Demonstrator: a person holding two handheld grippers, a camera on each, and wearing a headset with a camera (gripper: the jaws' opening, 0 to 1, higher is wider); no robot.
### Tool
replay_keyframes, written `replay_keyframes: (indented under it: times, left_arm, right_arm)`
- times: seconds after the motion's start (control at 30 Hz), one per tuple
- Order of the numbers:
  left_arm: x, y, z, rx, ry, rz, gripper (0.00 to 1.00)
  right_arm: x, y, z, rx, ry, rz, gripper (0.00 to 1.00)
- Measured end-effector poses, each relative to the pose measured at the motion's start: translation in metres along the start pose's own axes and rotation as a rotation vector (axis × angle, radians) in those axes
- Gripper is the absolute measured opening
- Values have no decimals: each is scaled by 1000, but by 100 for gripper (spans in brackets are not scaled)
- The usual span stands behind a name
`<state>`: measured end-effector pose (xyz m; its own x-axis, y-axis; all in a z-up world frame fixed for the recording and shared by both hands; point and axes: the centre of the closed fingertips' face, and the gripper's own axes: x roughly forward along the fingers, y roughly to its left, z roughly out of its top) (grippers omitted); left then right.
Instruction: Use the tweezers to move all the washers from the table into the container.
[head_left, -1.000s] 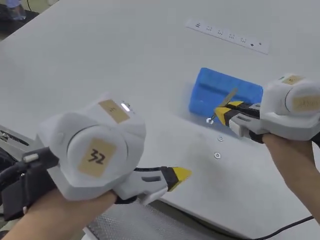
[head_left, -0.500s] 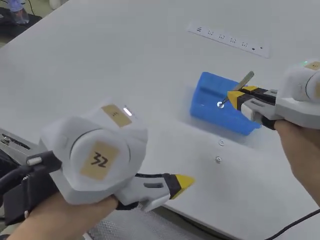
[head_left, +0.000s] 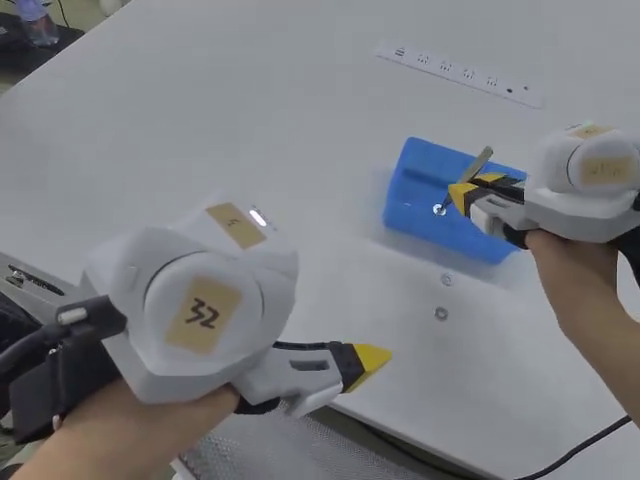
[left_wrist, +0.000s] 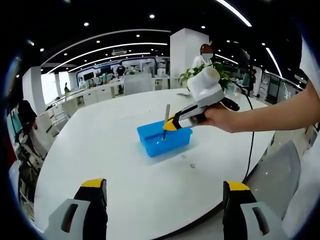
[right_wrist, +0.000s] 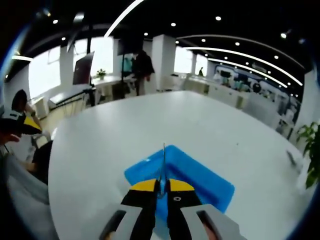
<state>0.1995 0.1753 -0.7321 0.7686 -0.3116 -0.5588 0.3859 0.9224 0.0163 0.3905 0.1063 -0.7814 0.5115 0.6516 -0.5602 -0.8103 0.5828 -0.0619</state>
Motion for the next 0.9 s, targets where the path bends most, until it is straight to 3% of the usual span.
replay_keyframes:
  times: [0.33,0.57,0.9]
  left_arm:
    - [0,0,-1,6,5,4,99]
    - [0,-1,-1,9,9,1,99]
    - [1,-2,0,16,10,-2,98]
  right_arm:
    - [15,-2,-17,-12,49,-1,3]
    - [17,-2,-24,-11,75,0,3]
    - [18,-4,-24,9,42,-6,3]
